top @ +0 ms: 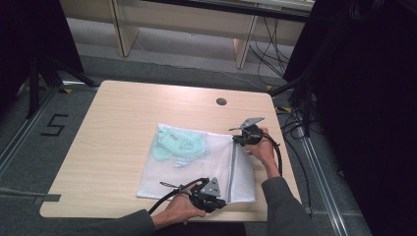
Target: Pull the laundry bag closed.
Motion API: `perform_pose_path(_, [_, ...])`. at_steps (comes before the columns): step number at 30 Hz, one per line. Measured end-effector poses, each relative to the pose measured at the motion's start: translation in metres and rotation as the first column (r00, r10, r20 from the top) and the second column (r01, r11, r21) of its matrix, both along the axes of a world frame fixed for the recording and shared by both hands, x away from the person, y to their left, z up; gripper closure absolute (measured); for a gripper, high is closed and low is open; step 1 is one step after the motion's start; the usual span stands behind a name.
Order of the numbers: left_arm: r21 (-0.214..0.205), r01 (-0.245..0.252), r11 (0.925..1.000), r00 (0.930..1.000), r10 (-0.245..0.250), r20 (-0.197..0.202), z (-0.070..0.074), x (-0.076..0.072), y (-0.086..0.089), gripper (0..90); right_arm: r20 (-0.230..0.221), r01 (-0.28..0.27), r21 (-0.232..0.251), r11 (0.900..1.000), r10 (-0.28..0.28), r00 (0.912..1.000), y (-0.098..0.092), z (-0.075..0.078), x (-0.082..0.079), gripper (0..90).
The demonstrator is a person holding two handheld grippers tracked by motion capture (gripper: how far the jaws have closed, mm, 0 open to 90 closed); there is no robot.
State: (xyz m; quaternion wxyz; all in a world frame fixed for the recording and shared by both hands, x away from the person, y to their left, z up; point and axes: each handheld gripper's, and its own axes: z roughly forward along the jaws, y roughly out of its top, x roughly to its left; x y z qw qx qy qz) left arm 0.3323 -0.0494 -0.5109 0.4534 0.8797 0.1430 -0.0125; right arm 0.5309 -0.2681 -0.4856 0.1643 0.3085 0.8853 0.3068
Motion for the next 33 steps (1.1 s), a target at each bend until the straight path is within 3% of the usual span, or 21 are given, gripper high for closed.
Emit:
perform_pose_path(6, [0.007, -0.006, 1.0, 1.0, 0.006, 0.008, 0.001, 0.0, 0.0, 88.1, 0.009, 0.0, 0.007, 1.0, -0.001, 1.0, 0.001, 0.0, 0.001, 86.5])
perform_pose_path(7, [0.016, 0.011, 0.9998, 0.9996, -0.011, 0.025, 0.001, 0.002, 0.0, 88.1, 0.012, 0.001, 0.0, 1.0, -0.001, 0.9999, 0.001, -0.001, 0.001, 86.5])
perform_pose_path(13, [-0.003, -0.013, 0.9999, 0.9999, 0.013, 0.006, 0.0, 0.002, -0.001, 87.5, 0.022, 0.007, 0.002, 1.0, -0.007, 0.9997, 0.002, -0.001, 0.001, 86.2])
perform_pose_path(16, [0.005, -0.011, 0.9999, 0.9997, 0.01, 0.022, 0.0, 0.001, -0.001, 83.4, 0.027, -0.006, 0.004, 1.0, 0.006, 0.9996, 0.002, -0.001, 0.001, 85.3])
perform_pose_path(25, [-0.013, -0.035, 0.9993, 0.9992, 0.035, 0.02, 0.01, 0.007, 0.009, 75.9, 0.022, 0.05, 0.011, 0.9987, -0.05, 0.9985, 0.003, 0.002, -0.001, 75.7])
perform_pose_path(28, [-0.026, -0.044, 0.9987, 0.9988, 0.044, 0.022, 0.015, 0.009, 0.015, 74.0, 0.053, 0.05, 0.013, 0.9987, -0.05, 0.9974, 0.002, 0.003, 0.001, 69.2])
perform_pose_path(29, [-0.018, -0.042, 0.9989, 0.9988, 0.042, 0.026, 0.017, 0.011, 0.018, 72.5, 0.053, 0.048, 0.018, 0.9987, -0.049, 0.9974, 0.003, 0.004, 0.001, 64.8])
perform_pose_path(31, [-0.023, -0.042, 0.9988, 0.9989, 0.043, 0.022, 0.017, 0.012, 0.021, 67.8, 0.023, 0.122, 0.027, 0.9922, -0.122, 0.9922, 0.005, 0.007, -0.003, 55.4])
perform_pose_path(33, [-0.031, -0.052, 0.9982, 0.9986, 0.052, -0.004, 0.018, 0.012, 0.024, 63.8, 0.035, 0.108, 0.024, 0.9939, -0.109, 0.9934, 0.004, 0.011, -0.004, 54.4])
